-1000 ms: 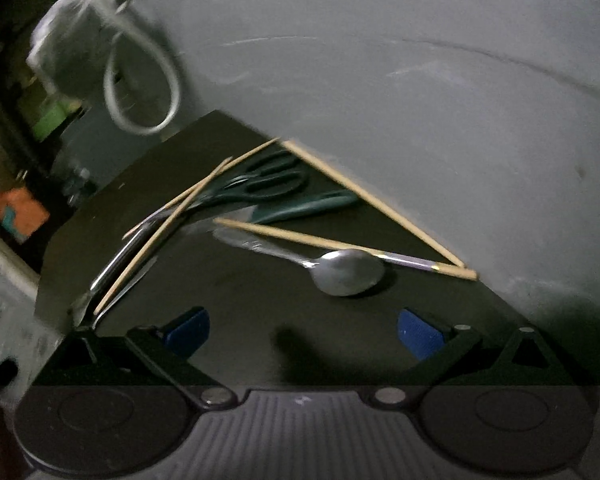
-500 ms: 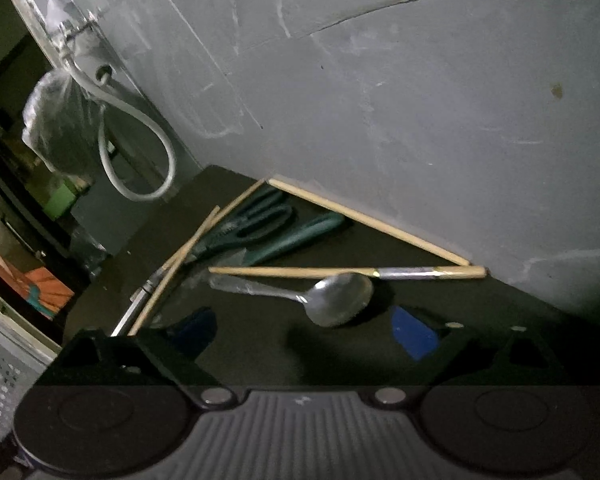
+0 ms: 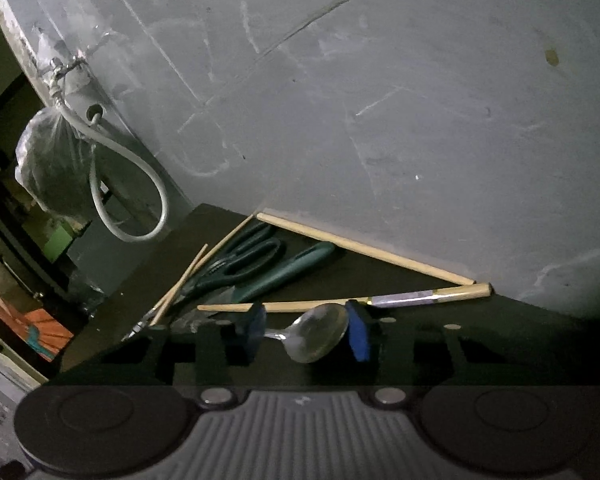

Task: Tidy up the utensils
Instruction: 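Move the right gripper back to the pile and grasp a large metal spoon, then carry the metal spoon to the caddy and drop it in with the right gripper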

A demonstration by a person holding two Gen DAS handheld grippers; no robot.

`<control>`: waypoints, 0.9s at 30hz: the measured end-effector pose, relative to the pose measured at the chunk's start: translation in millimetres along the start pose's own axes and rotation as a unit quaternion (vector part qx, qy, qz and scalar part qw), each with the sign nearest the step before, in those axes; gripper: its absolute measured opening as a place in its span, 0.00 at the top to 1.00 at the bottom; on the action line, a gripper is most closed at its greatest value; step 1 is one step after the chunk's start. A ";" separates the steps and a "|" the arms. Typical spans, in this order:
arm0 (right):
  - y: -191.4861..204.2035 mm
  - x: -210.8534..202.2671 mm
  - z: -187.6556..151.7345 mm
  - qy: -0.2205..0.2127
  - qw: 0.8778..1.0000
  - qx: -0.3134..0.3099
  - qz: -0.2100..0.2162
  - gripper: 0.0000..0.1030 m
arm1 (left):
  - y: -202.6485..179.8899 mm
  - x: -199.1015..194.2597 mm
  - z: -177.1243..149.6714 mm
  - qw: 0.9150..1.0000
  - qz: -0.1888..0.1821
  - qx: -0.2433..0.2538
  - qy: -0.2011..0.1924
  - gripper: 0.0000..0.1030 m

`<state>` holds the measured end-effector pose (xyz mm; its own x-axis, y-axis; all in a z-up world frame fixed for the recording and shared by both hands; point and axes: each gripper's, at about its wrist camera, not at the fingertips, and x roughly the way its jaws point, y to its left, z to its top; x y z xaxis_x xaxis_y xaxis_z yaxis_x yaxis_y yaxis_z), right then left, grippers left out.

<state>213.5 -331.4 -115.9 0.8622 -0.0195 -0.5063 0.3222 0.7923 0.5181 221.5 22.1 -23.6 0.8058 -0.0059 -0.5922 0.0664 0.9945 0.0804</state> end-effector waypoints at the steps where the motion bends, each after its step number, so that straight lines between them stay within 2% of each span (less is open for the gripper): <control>1: 2.3 0.4 -1.0 -0.001 1.000 -0.010 -0.007 0.61 | -0.4 0.2 0.1 1.000 0.000 0.000 0.000 0.25; 2: 3.8 0.2 -2.4 -0.003 1.000 -0.015 -0.012 0.64 | -0.2 0.1 0.2 1.000 0.000 -0.001 0.000 0.25; 4: 6.0 0.6 -5.3 -0.001 1.000 -0.025 -0.018 0.80 | -1.2 0.2 -0.1 1.000 0.000 0.001 0.000 0.25; 6: 10.4 0.3 -7.9 -0.001 0.999 -0.041 -0.031 0.86 | -1.2 0.5 0.1 1.000 -0.001 0.002 0.000 0.25; 9: 13.7 -1.0 -9.9 -0.001 0.998 -0.053 -0.040 0.87 | -0.5 0.5 -0.8 1.000 -0.002 0.003 -0.001 0.25; 18: 22.6 -16.5 -4.0 -0.003 0.998 -0.058 -0.033 0.94 | 0.4 1.8 -1.8 1.000 -0.005 0.004 -0.004 0.25; 27: 50.1 -46.8 17.0 -0.029 0.992 -0.125 -0.016 0.98 | 1.6 1.9 -2.1 1.000 -0.009 -0.003 -0.011 0.25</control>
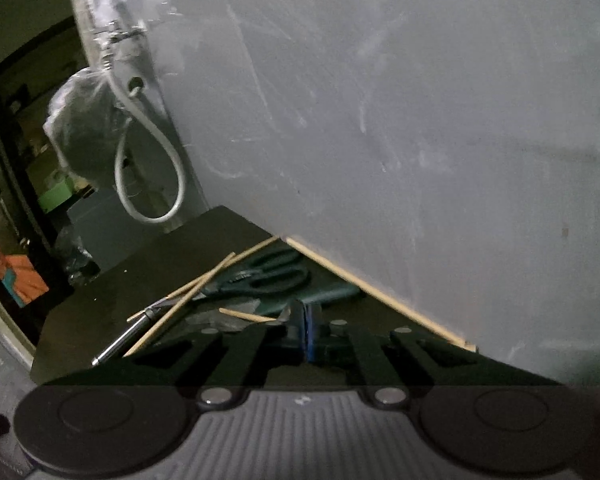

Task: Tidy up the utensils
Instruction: 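Carry the metal spoon to the caddy and drop it in with the right gripper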

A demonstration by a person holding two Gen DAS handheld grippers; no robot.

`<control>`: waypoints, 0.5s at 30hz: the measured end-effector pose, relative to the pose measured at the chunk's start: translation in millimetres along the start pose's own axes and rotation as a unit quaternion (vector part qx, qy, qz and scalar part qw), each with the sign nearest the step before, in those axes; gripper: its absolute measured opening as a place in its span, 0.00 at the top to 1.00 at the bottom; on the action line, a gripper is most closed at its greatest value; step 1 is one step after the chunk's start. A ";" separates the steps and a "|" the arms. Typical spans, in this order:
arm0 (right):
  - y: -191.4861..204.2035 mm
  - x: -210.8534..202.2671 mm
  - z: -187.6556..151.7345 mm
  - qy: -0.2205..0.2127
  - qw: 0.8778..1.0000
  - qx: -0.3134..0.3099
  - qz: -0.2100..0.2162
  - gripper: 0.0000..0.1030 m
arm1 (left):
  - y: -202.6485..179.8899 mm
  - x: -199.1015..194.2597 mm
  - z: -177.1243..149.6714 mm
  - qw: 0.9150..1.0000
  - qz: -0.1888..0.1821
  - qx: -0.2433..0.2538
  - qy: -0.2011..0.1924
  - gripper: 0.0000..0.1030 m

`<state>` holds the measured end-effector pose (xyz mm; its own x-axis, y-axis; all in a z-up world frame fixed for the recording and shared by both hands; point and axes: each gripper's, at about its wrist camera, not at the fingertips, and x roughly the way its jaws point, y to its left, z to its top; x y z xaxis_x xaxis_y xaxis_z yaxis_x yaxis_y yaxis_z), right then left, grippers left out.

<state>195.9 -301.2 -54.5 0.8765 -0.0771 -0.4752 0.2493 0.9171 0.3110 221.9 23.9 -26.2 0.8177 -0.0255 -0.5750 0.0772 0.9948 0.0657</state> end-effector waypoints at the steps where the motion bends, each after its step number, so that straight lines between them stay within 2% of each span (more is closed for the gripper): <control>1: 2.2 -3.1 3.2 -0.003 1.000 -0.009 0.000 0.98 | 0.1 -0.2 -0.7 1.000 0.000 -0.001 -0.001 0.25; 7: 21.0 -24.8 26.6 -0.023 0.997 -0.078 0.000 0.98 | 4.4 -3.6 -6.2 1.000 -0.003 -0.001 -0.009 0.25; 15: 56.6 -50.2 53.1 -0.048 0.987 -0.155 0.016 0.98 | 5.2 -5.9 -11.1 1.000 -0.004 -0.003 -0.019 0.26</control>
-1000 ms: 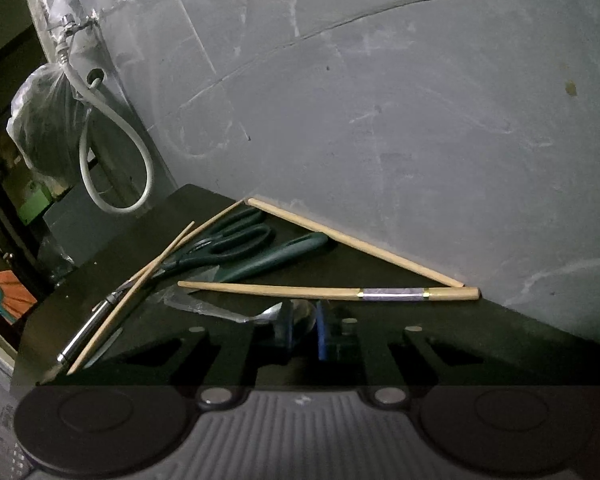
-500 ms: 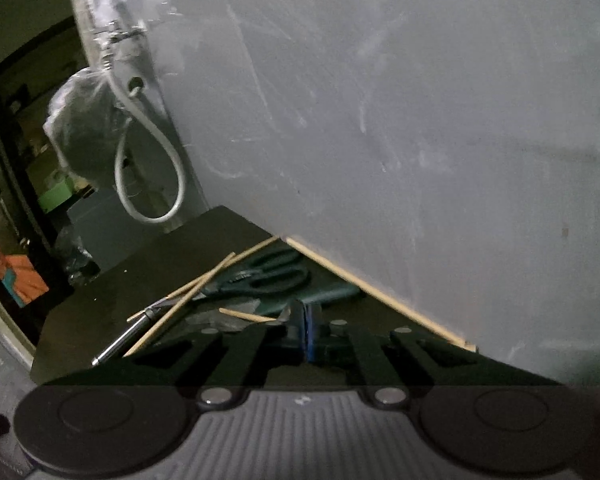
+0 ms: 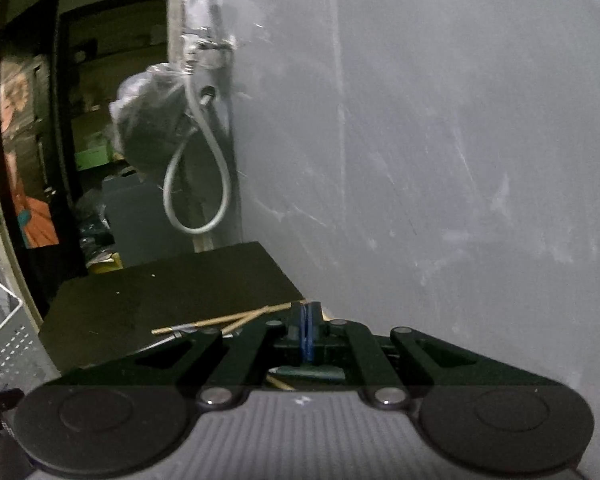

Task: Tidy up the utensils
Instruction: 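Carry the metal spoon to the caddy and drop it in with the right gripper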

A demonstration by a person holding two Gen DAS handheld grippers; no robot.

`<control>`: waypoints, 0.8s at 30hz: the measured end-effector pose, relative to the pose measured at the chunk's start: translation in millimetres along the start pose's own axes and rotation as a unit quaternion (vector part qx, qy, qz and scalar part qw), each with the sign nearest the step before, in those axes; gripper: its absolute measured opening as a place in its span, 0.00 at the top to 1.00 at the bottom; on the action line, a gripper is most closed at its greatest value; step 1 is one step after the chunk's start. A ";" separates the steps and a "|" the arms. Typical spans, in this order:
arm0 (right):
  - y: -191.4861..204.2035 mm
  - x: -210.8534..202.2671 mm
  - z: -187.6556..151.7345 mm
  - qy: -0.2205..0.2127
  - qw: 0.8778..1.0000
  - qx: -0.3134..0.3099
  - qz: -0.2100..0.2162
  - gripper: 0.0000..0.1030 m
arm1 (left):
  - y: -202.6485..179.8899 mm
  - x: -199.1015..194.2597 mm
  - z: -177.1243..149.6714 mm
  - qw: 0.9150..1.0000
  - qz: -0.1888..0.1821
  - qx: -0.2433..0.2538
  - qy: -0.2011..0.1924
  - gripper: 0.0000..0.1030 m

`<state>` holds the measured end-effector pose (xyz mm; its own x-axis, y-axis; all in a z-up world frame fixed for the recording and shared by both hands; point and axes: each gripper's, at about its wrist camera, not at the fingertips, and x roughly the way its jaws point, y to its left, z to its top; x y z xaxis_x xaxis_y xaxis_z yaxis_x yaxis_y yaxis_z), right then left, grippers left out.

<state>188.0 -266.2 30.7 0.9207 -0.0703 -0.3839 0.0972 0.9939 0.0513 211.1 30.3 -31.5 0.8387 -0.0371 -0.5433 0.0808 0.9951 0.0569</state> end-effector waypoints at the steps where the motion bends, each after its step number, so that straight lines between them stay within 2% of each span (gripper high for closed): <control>1: 2.6 -1.8 3.5 -0.004 1.000 -0.005 0.004 0.98 | 0.5 -0.1 0.0 1.000 -0.001 -0.001 -0.001 0.26; 7: 25.1 -19.2 33.0 -0.036 0.997 -0.035 0.051 0.98 | 2.7 -0.4 -0.9 1.000 -0.002 -0.002 -0.003 0.26; 13: 52.6 -35.5 63.5 -0.063 0.989 -0.055 0.121 0.98 | 2.6 0.7 0.4 1.000 -0.001 -0.006 -0.003 0.26; 17: 76.7 -41.3 79.0 -0.075 0.980 -0.075 0.169 0.98 | 2.0 0.0 0.2 1.000 -0.001 -0.007 -0.004 0.26; 24: 130.1 -43.5 89.5 -0.082 0.956 -0.148 0.241 0.98 | 1.9 0.2 0.1 1.000 -0.001 -0.007 -0.004 0.26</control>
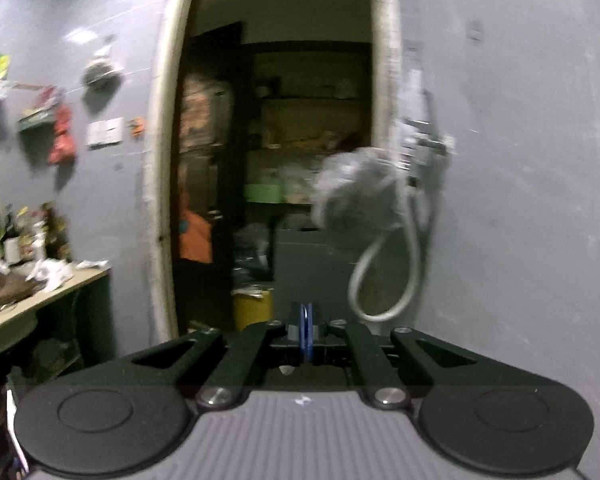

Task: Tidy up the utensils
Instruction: 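Carry the metal spoon to the caddy and drop it in with the right gripper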

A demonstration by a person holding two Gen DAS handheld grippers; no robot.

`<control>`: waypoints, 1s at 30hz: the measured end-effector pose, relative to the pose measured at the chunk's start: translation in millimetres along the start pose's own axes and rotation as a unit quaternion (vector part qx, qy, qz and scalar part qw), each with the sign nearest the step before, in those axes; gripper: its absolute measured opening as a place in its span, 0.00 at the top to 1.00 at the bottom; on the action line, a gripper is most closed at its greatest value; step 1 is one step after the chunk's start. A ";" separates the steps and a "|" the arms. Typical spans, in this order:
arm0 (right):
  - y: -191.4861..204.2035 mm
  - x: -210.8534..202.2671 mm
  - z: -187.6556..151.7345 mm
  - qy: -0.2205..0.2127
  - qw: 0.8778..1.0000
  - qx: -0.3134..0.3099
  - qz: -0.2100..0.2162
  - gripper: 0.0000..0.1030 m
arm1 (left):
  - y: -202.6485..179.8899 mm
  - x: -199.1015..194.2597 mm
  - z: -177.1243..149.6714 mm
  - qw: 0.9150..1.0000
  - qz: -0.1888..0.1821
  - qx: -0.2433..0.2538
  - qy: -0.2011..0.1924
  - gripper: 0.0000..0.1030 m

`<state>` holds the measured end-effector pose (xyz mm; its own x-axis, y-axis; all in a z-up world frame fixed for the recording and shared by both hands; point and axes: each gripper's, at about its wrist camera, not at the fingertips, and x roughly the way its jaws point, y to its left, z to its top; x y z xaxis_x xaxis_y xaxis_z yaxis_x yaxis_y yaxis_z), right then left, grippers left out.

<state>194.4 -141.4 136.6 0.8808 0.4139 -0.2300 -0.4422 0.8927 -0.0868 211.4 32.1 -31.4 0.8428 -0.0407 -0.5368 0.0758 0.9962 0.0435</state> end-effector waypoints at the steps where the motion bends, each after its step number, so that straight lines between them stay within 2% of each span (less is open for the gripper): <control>1: 7.3 5.8 0.9 0.008 1.000 -0.019 0.006 0.98 | 0.0 0.0 0.0 1.000 0.000 0.000 0.000 0.26; 9: 45.8 27.8 -3.3 0.029 0.996 -0.071 0.041 0.98 | 0.5 -0.2 -0.4 1.000 0.000 0.000 0.000 0.26; 16: 69.1 37.5 -13.7 0.054 0.990 -0.117 0.053 0.98 | -0.2 -0.7 0.4 1.000 0.001 -0.002 -0.002 0.26; 30: 89.3 52.9 -20.0 0.075 0.983 -0.148 0.079 0.98 | -0.7 -0.1 1.4 1.000 0.001 -0.006 -0.005 0.26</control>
<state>198.1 -43.4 97.3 0.7713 0.4929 -0.4027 -0.6216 0.7191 -0.3106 212.0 31.3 -30.2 0.8484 -0.0398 -0.5279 0.0683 0.9971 0.0346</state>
